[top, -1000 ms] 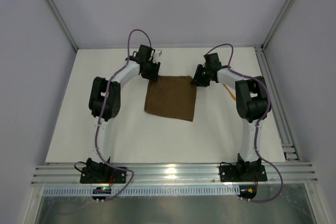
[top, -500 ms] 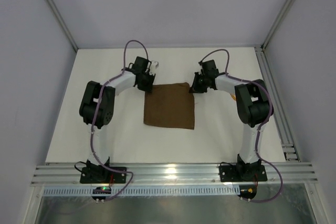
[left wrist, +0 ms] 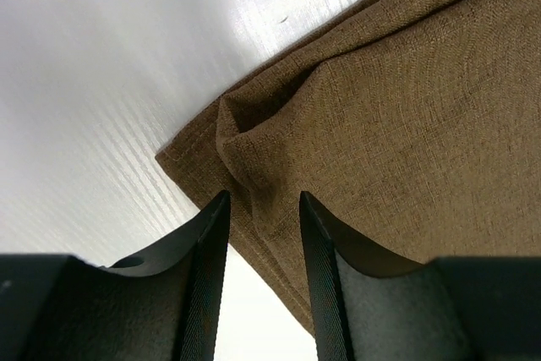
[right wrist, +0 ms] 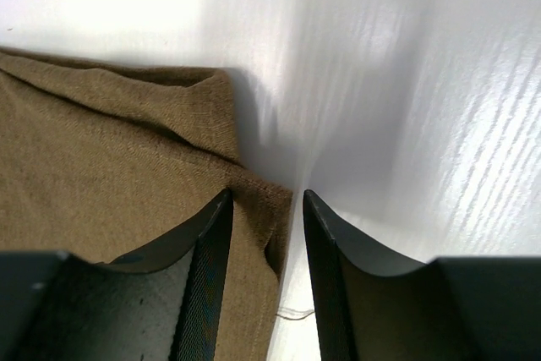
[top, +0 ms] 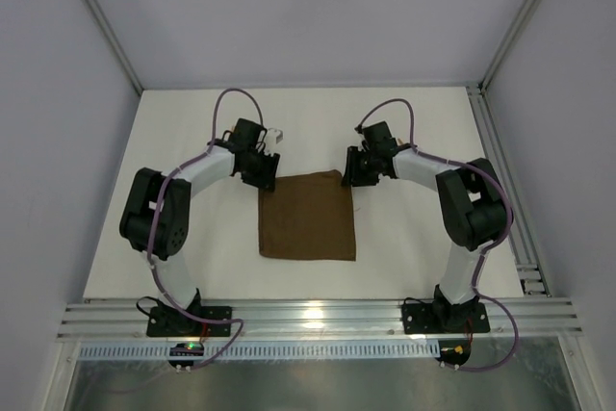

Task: Fold the napkin into a case and place the utensils inside
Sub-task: Move the lower triangle-folded napkin to the center of the board, then rotate the lower triangle-folded napkin at the center of the board.

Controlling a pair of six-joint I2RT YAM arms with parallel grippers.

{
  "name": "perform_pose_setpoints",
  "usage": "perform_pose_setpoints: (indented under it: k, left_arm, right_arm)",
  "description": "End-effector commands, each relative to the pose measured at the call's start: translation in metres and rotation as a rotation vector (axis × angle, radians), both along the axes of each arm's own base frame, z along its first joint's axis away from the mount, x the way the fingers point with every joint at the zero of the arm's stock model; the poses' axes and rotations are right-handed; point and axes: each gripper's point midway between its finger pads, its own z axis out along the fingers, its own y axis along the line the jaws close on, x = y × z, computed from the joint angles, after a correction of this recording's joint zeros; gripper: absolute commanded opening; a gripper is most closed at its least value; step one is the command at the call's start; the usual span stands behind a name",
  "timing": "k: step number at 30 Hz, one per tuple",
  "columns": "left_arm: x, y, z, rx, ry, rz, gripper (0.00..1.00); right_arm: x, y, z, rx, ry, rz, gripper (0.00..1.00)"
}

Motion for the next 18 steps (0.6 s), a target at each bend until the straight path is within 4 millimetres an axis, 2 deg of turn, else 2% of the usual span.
perform_pose_setpoints:
  k: [1, 6, 9, 12, 16, 18]
  left_arm:
    - [0.013, 0.003, 0.005, 0.014, -0.048, 0.017, 0.41]
    - [0.028, 0.006, 0.013, 0.036, -0.111, 0.026, 0.43]
    - [0.038, 0.006, 0.019, 0.040, -0.156, 0.037, 0.48]
    - [0.045, 0.001, 0.022, 0.027, -0.168, 0.031, 0.52]
    - [0.050, -0.006, 0.023, 0.024, -0.184, 0.011, 0.53]
    - [0.050, -0.010, 0.025, 0.027, -0.198, -0.003, 0.53]
  right_arm:
    - [0.017, -0.009, 0.005, -0.070, -0.056, -0.016, 0.43]
    - [0.024, -0.008, 0.015, -0.075, -0.109, 0.002, 0.36]
    - [0.026, -0.009, 0.019, -0.081, -0.129, 0.009, 0.26]
    - [0.024, -0.001, 0.018, -0.046, -0.126, 0.047, 0.24]
    - [0.024, 0.003, 0.016, -0.028, -0.118, 0.054, 0.24]
    - [0.024, 0.004, 0.016, -0.021, -0.117, 0.057, 0.21]
